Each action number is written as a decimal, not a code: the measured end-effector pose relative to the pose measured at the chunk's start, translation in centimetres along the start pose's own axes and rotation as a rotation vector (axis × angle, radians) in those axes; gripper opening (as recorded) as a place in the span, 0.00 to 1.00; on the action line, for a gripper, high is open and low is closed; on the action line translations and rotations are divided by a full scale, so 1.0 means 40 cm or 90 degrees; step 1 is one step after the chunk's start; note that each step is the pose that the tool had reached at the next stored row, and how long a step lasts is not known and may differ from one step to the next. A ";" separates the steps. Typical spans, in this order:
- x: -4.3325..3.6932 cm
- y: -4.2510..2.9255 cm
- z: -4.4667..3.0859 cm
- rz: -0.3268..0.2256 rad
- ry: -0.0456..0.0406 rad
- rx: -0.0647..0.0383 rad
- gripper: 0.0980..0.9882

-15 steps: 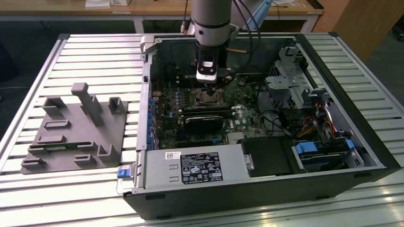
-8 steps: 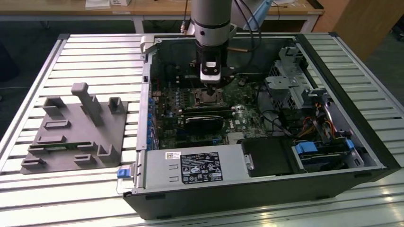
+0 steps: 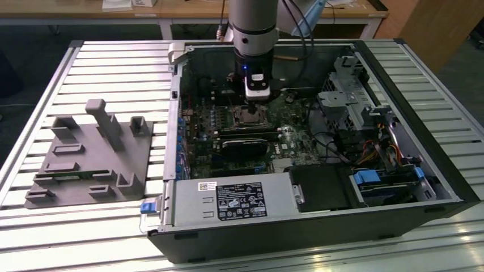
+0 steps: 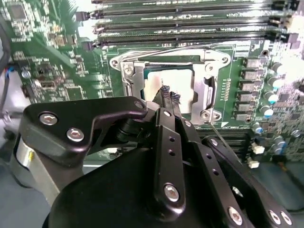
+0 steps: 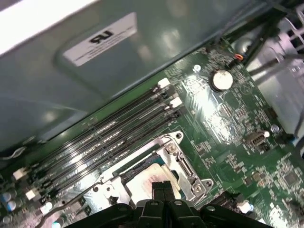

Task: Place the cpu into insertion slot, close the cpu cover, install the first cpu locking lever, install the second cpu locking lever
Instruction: 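Close the cpu cover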

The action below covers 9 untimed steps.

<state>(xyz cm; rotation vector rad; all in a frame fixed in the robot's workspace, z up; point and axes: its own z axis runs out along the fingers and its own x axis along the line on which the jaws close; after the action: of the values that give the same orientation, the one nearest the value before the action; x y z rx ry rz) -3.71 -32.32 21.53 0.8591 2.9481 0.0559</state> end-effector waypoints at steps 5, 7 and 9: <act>0.000 0.000 0.000 -0.050 0.0027 -0.003 0.01; 0.000 0.000 0.000 -0.068 0.0037 -0.004 0.01; 0.000 0.000 0.000 -0.087 0.0048 -0.005 0.01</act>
<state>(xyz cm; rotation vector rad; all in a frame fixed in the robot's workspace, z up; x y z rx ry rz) -3.71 -32.32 21.53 0.6551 3.0026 0.0632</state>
